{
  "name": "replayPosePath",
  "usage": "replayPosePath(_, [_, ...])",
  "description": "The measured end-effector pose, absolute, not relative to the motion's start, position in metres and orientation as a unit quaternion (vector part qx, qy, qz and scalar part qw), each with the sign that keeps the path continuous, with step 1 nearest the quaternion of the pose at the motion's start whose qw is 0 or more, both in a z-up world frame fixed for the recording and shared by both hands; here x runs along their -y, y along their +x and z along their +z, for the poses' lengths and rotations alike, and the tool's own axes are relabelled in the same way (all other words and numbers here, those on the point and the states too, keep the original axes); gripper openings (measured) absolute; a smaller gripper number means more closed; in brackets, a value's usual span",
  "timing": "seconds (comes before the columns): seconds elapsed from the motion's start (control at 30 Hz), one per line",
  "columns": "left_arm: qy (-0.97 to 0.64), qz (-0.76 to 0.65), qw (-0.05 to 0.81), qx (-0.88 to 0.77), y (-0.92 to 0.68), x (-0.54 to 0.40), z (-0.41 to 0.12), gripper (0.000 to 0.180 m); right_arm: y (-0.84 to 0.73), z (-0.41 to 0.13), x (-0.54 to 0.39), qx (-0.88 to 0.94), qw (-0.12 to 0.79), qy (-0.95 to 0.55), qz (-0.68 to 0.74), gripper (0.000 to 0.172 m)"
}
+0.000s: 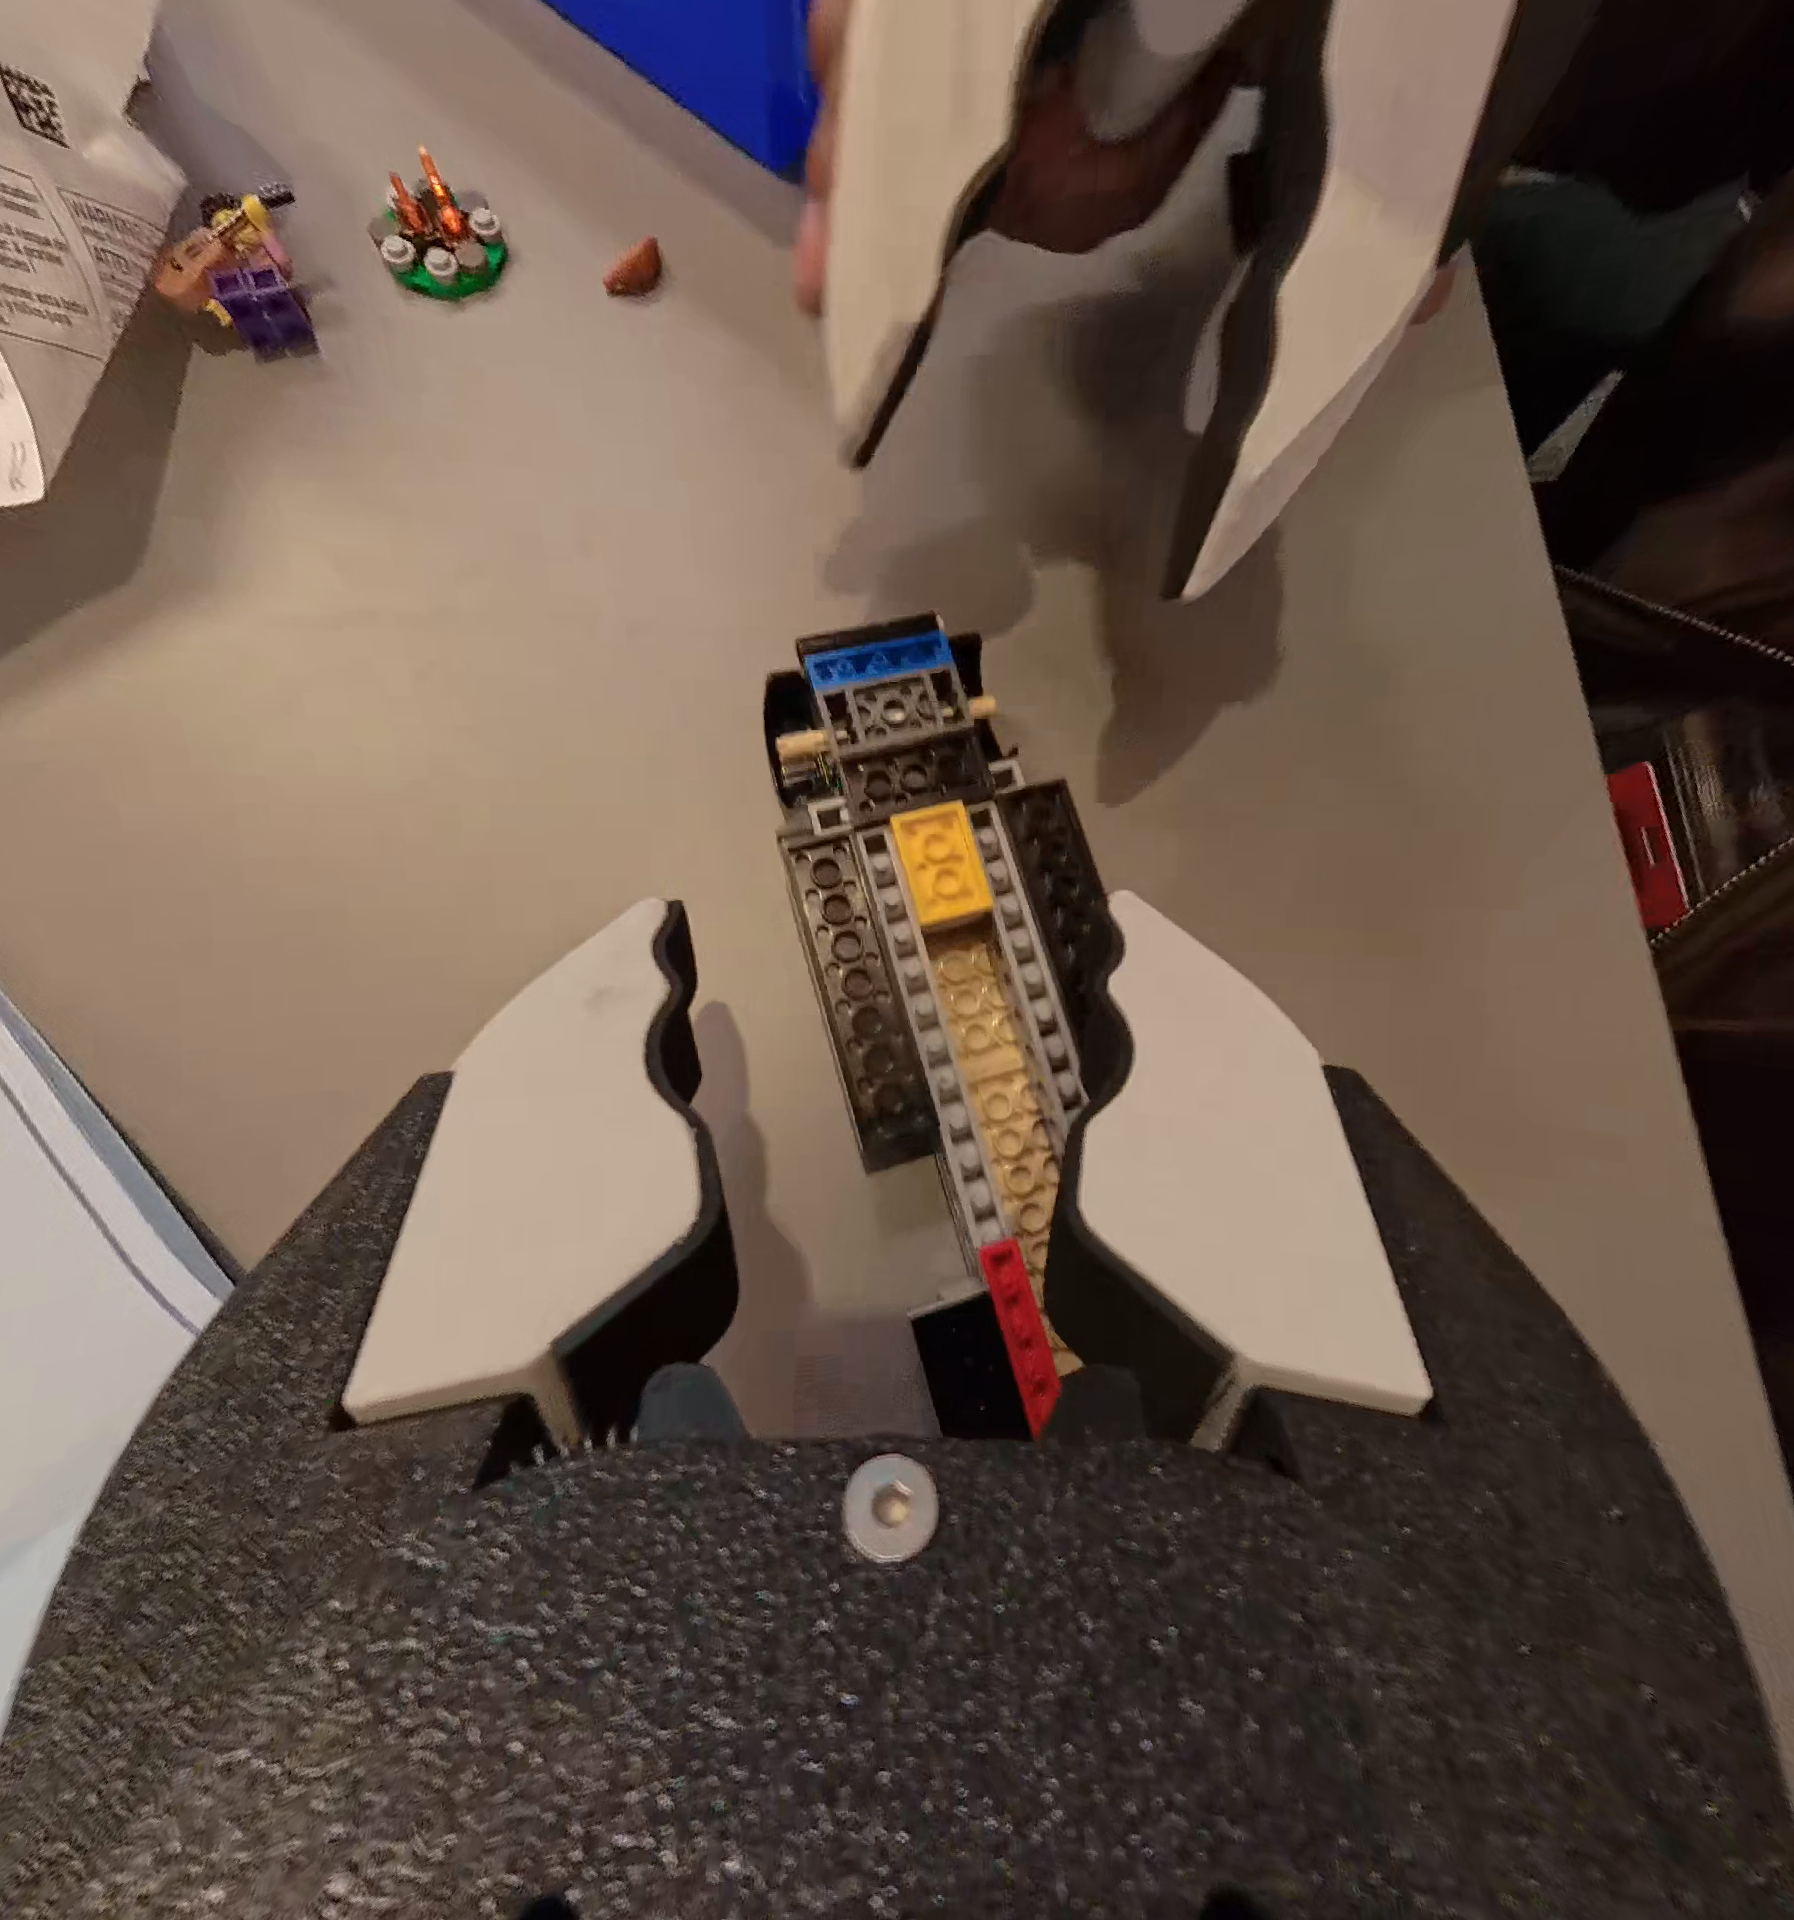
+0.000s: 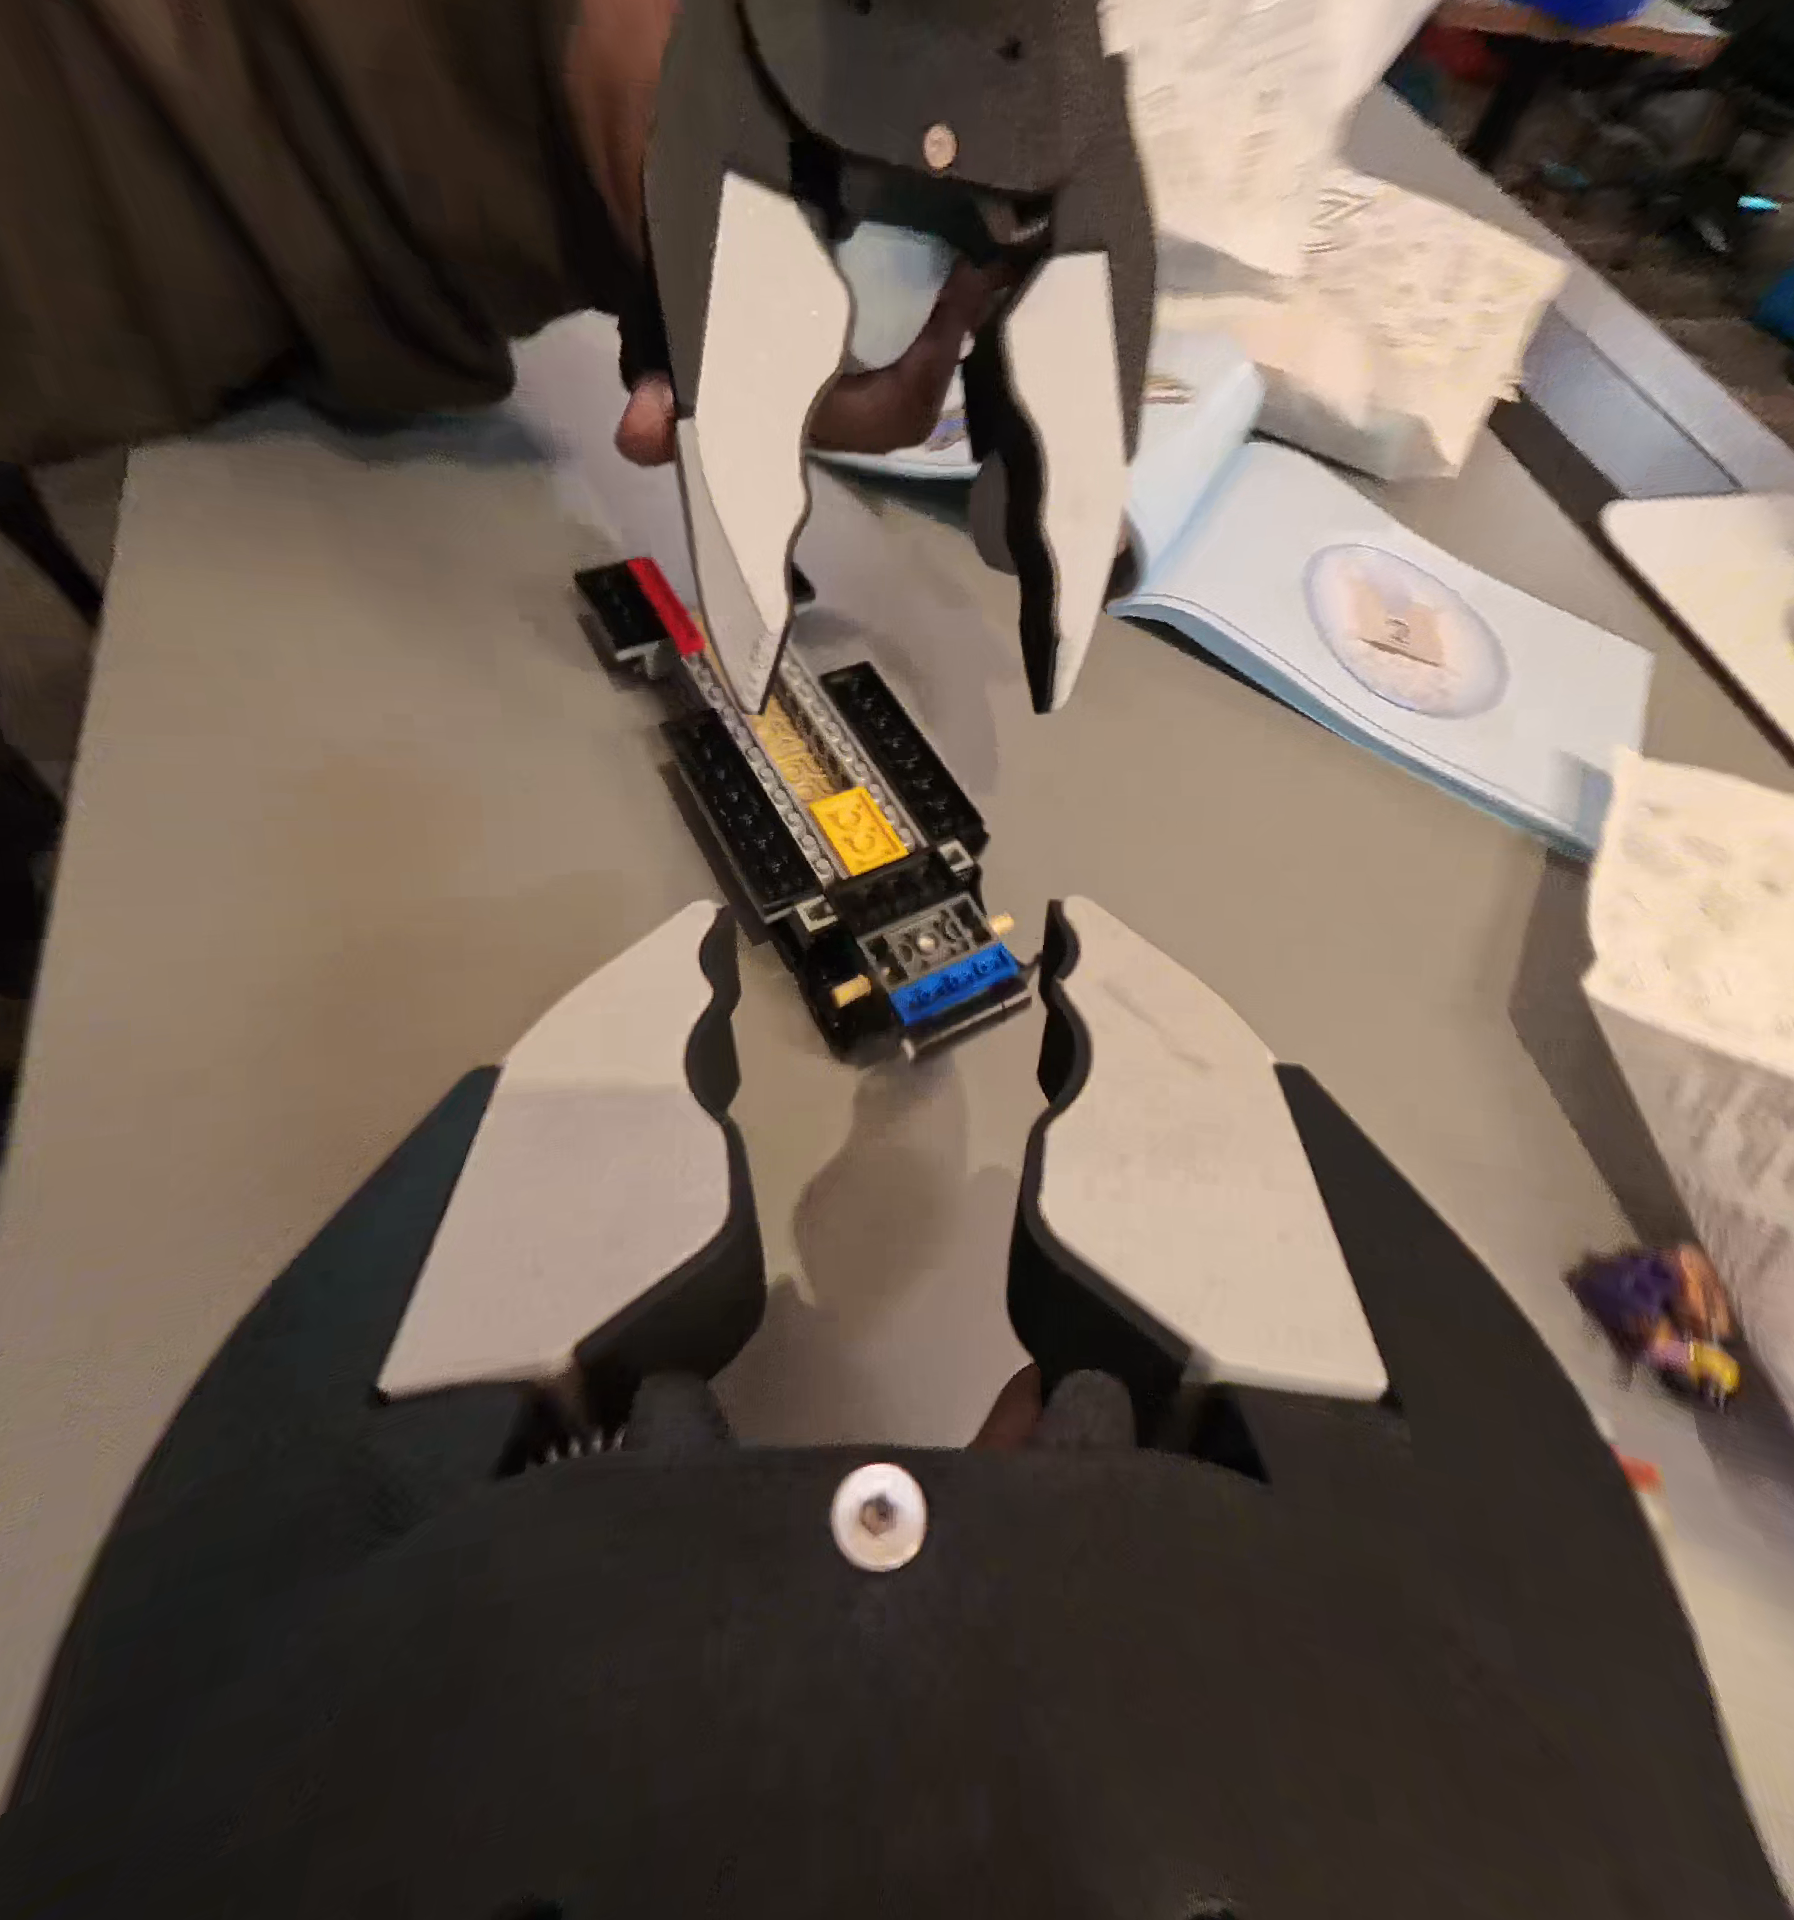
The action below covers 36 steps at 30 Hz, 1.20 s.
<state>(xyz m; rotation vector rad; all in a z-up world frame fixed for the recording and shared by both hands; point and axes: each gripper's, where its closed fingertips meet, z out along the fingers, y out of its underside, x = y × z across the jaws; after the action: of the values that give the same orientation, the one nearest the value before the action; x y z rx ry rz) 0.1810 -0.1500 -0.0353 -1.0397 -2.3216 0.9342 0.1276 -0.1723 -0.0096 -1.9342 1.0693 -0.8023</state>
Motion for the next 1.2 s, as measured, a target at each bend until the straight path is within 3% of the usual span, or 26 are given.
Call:
replayPosePath(0.17, [-0.402,0.311,0.205,0.836,0.182,0.137,-0.055,0.074,0.142,-0.041,0.168,-0.363,0.331,-0.829,-0.267,0.08])
replayPosePath(0.33, [-0.416,0.297,0.206,0.835,0.179,0.129,-0.061,0.078,0.144,-0.066,0.175,-0.369,0.302,-0.845,-0.243,0.087])
replayPosePath(0.43, [-0.418,0.296,0.202,0.835,0.179,0.128,-0.061,0.079,0.147,-0.071,0.176,-0.381,0.306,-0.842,-0.227,0.082])
replayPosePath(0.53, [-0.417,0.294,0.199,0.836,0.179,0.129,-0.062,0.08,0.151,-0.073,0.177,-0.401,0.31,-0.833,-0.221,0.064])
replayPosePath(0.73, [-0.401,0.308,0.198,0.839,0.179,0.135,-0.058,0.08,0.148,-0.072,0.177,-0.402,0.291,-0.836,-0.233,0.063])
replayPosePath(0.97, [-0.318,0.31,0.304,0.843,0.18,0.135,-0.042,0.056,0.157,-0.049,0.18,-0.314,0.26,-0.829,-0.382,0.063])
replayPosePath(1.2, [-0.253,0.323,0.315,0.856,0.19,0.144,-0.035,0.029,0.161,-0.034,0.179,-0.243,0.257,-0.806,-0.475,0.063])
